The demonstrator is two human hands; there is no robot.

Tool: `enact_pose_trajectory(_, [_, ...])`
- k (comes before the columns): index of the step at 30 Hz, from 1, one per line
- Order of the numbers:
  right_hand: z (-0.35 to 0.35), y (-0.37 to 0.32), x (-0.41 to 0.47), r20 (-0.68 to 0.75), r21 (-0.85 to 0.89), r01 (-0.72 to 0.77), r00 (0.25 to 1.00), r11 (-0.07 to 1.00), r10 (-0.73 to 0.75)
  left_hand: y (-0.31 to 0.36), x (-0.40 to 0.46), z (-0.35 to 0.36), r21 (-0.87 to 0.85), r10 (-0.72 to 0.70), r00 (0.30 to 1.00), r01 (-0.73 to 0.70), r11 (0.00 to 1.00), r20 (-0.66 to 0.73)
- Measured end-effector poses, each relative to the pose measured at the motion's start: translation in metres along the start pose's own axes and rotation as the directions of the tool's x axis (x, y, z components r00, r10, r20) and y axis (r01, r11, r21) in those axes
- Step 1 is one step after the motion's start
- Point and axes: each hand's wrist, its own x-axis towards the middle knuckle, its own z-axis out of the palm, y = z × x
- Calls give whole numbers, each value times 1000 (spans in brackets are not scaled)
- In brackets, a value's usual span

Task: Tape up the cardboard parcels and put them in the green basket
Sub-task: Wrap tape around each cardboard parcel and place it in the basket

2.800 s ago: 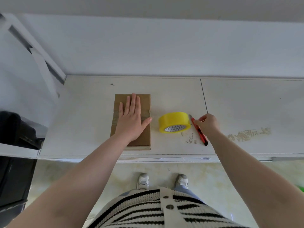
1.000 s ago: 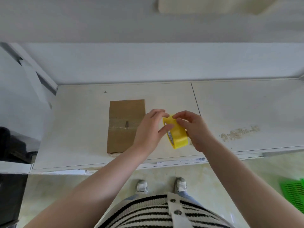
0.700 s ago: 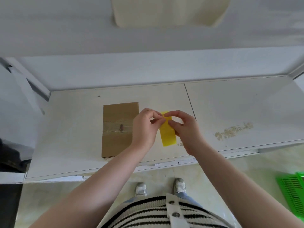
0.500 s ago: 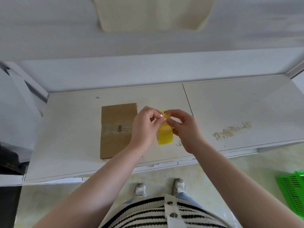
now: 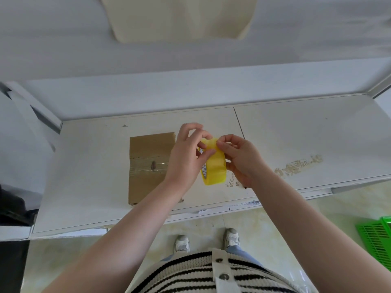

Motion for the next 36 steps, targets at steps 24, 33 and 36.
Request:
enact_pose_trajectory(24, [3,0,8,-45,-361,127,987,924,-153,-8,13,3,-152,-330,941,338,929,77])
enact_pose_trajectory(33, [10,6,10,-118,-348,136,975,927,-187,-5,19,8,-272,-475,873,486,831,108])
enact_pose_trajectory(36, [11,4,9,-116,-249,91,986,964,-123,-6,22,5,-241,-482,870,492,837,103])
